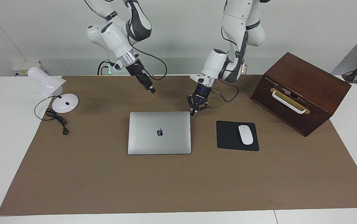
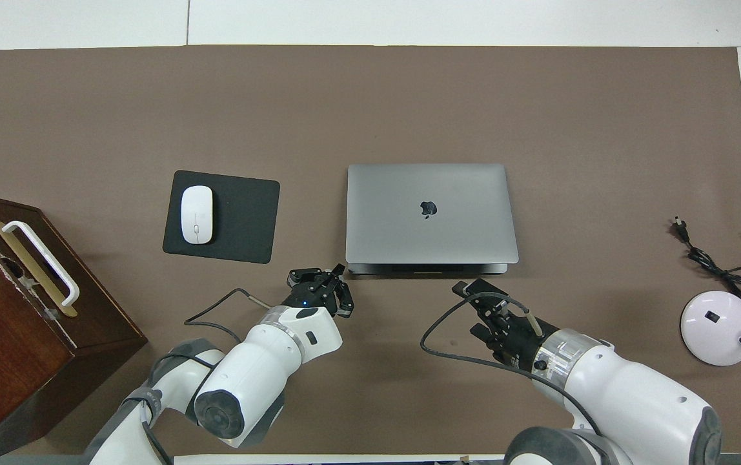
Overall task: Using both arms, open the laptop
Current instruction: 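Grip the laptop base with the left gripper while the right gripper reaches the lid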
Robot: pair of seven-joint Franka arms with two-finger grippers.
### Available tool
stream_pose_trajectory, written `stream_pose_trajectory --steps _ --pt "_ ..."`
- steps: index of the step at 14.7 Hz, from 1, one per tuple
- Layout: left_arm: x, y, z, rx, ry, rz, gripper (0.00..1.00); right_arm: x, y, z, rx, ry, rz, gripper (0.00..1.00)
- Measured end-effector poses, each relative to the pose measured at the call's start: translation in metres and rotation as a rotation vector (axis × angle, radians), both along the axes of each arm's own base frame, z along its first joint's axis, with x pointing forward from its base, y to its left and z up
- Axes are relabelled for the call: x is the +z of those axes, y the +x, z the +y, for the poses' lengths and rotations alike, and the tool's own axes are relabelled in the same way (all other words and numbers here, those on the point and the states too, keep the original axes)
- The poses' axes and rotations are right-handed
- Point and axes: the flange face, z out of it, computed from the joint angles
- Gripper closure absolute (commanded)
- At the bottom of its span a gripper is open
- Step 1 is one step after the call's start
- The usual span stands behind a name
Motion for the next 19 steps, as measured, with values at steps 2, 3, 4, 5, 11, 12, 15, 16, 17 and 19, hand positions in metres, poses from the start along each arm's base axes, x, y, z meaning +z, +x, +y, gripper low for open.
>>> stream_pose_trajectory --steps 2,3,4,5,11,12,15,16,17,19 --pt "-0.003 0.004 -0.007 -0.003 -0.002 0.0 1.0 -0.008 0.008 0.0 -0.006 -0.003 0.02 0.0" --pt "-0.004 0.005 -0.009 -0.003 -0.003 0.0 1.0 -0.012 0.011 0.0 -0.007 -0.006 0.028 0.0" --pt "-0.005 0.007 -0.011 -0.003 -0.004 0.0 1.0 -0.015 0.013 -0.001 0.0 -0.017 0.021 0.0" --pt "-0.006 0.008 -0.012 -0.002 -0.004 0.001 1.0 -0.017 0.015 -0.003 0.013 -0.041 -0.01 0.0" --pt "-0.012 0.013 -0.018 0.001 -0.004 0.007 1.0 -0.027 0.024 -0.012 0.055 -0.142 -0.12 0.0" --pt "-0.013 0.013 -0.019 0.0 -0.004 0.006 1.0 -0.028 0.024 -0.012 0.059 -0.144 -0.121 0.0" --pt "-0.013 0.016 -0.022 -0.002 -0.006 0.004 1.0 -0.03 0.025 -0.012 0.059 -0.145 -0.115 0.0" --pt "-0.014 0.016 -0.023 -0.003 -0.007 0.003 1.0 -0.033 0.025 -0.012 0.059 -0.147 -0.11 0.0" --pt "-0.014 0.016 -0.024 -0.004 -0.007 0.003 1.0 -0.035 0.025 -0.013 0.058 -0.15 -0.106 0.0" --pt "-0.014 0.016 -0.025 -0.005 -0.008 0.002 1.0 -0.041 0.027 -0.012 0.05 -0.161 -0.106 0.0"
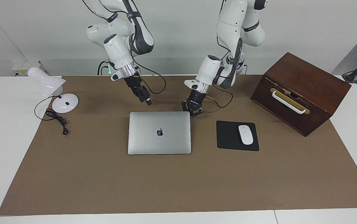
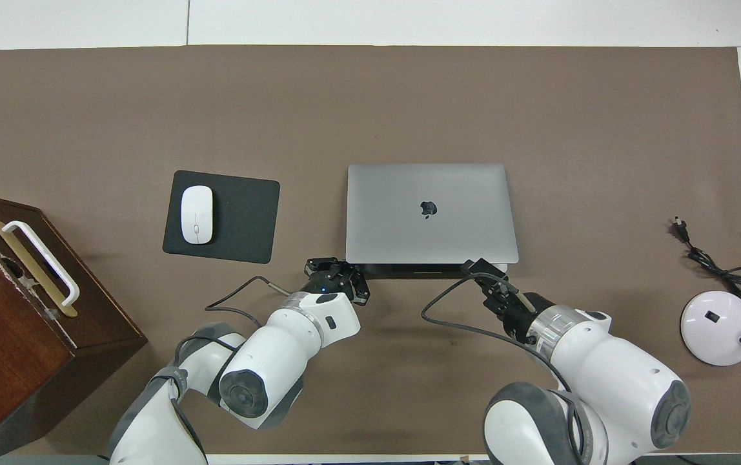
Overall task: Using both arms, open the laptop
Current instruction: 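Grip the laptop base with the left gripper while the right gripper reaches the lid, then wedge the right gripper under the laptop lid edge and lift it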
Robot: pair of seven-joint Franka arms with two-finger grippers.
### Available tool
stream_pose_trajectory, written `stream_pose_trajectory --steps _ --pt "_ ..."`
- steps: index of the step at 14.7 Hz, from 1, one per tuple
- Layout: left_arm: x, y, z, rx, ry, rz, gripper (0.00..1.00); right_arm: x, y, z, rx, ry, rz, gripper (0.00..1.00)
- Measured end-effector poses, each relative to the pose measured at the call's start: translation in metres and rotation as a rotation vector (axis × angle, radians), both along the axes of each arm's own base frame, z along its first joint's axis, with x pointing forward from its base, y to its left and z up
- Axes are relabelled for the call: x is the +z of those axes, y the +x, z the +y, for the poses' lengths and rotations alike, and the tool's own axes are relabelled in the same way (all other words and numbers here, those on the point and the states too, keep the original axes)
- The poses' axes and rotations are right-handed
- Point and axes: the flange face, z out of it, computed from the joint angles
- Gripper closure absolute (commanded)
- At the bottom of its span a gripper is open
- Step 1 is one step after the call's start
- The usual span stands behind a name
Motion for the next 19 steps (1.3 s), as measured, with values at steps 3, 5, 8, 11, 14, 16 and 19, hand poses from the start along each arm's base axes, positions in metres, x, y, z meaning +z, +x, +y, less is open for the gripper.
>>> stream_pose_trajectory --steps 3,5,8,11,14,16,19 --pt "0.0 0.0 0.0 0.0 0.0 0.0 1.0 -0.007 0.006 0.006 -0.001 -0.007 0.003 0.0" --pt "0.0 0.0 0.0 0.0 0.0 0.0 1.0 -0.01 0.012 0.01 -0.004 -0.008 0.004 0.0" --pt "0.0 0.0 0.0 0.0 0.0 -0.001 1.0 -0.015 0.019 0.013 -0.008 -0.009 0.009 0.0" --pt "0.0 0.0 0.0 0.0 -0.001 -0.001 1.0 -0.019 0.023 0.016 -0.009 -0.007 0.017 0.0" --pt "0.0 0.0 0.0 0.0 -0.001 -0.001 1.0 -0.02 0.029 0.02 -0.008 -0.002 0.019 0.0" --pt "0.0 0.0 0.0 0.0 -0.001 -0.001 1.0 -0.018 0.034 0.023 -0.008 0.004 0.015 0.0" --pt "0.0 0.0 0.0 0.0 -0.001 -0.001 1.0 -0.014 0.043 0.029 -0.007 0.017 0.005 0.0"
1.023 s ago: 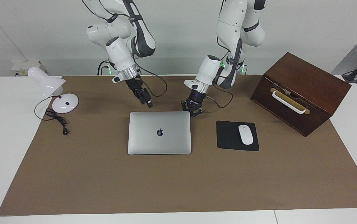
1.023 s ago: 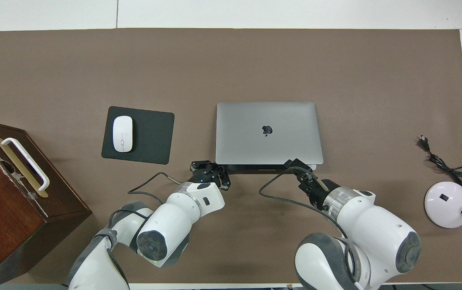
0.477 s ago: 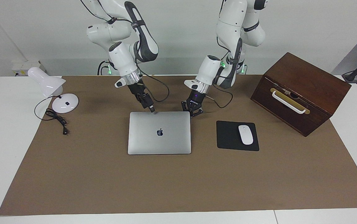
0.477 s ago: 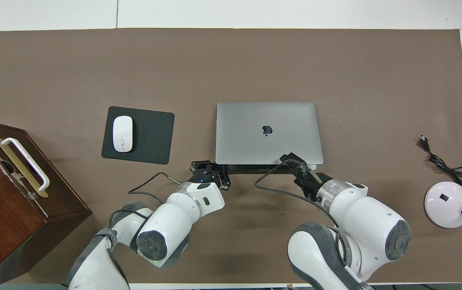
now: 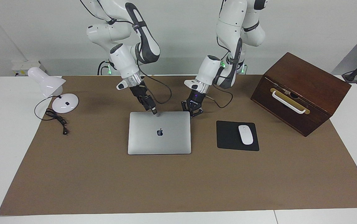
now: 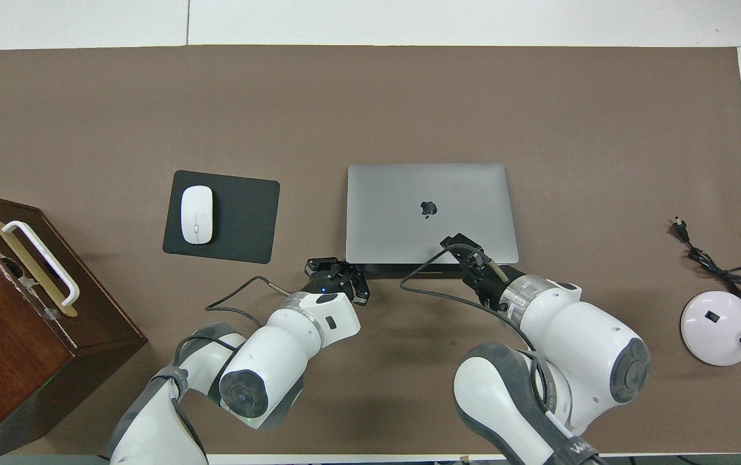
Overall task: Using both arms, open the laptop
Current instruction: 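Wedge the right gripper under the laptop lid edge and lift it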
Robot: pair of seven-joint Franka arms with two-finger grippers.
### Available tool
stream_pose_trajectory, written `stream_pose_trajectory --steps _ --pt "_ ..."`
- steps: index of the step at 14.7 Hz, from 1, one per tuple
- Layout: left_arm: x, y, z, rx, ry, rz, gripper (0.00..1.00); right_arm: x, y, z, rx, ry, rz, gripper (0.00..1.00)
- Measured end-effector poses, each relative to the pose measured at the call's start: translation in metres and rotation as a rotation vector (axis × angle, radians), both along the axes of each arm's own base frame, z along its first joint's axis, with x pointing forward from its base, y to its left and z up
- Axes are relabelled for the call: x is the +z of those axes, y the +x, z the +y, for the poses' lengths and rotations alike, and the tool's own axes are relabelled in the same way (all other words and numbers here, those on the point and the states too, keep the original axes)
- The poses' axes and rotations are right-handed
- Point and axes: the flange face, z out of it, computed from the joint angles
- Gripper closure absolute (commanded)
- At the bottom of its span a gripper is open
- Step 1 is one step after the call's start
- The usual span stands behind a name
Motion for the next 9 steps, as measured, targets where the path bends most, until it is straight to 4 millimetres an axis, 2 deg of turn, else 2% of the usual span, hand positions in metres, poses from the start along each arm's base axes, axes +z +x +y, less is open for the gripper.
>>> stream_pose_trajectory --steps 3,9 --pt "0.0 0.0 0.0 0.0 0.0 0.0 1.0 0.002 0.01 0.006 0.0 0.011 -0.004 0.0" --pt "0.0 0.0 0.0 0.0 0.0 0.0 1.0 -0.011 0.016 0.01 0.0 0.011 0.019 0.0"
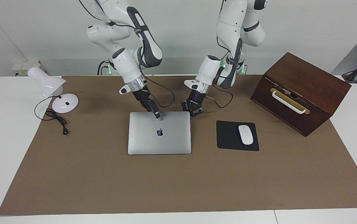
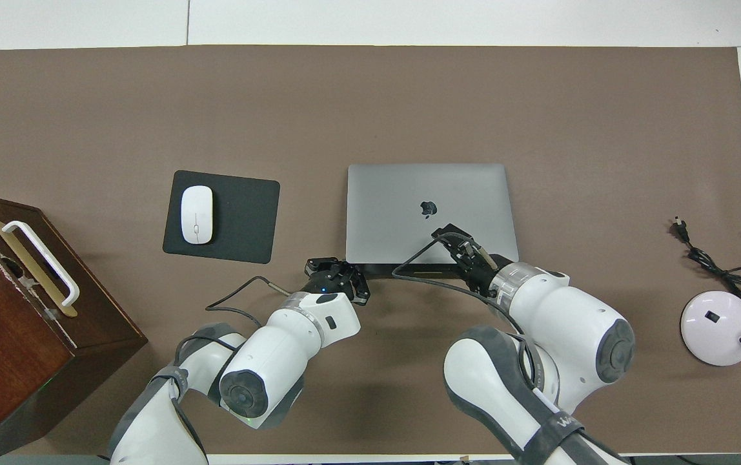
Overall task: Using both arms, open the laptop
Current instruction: 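Wedge the right gripper under the laptop lid edge and lift it, then push the laptop lid up and back with the right gripper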
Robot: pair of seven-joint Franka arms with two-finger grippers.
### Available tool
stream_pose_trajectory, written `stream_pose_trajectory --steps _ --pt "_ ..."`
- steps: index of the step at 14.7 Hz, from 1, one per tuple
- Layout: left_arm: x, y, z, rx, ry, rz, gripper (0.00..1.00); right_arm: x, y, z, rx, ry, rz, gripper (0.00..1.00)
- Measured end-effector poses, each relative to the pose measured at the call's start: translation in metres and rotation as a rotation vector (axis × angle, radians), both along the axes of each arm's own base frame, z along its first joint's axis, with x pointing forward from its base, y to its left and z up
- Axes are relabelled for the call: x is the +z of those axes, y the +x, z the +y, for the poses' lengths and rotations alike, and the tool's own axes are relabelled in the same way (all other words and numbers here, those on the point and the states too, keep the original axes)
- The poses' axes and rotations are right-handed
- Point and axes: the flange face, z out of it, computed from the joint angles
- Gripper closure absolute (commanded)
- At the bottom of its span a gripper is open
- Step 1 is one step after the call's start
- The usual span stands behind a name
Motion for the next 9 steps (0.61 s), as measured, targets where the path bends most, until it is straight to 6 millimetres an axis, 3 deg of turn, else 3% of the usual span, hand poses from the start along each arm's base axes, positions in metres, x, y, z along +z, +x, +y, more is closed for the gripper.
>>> stream_pose_trajectory --steps 9 --pt "0.0 0.0 0.0 0.0 -0.001 -0.001 1.0 0.01 0.024 0.008 0.031 0.008 -0.046 0.0"
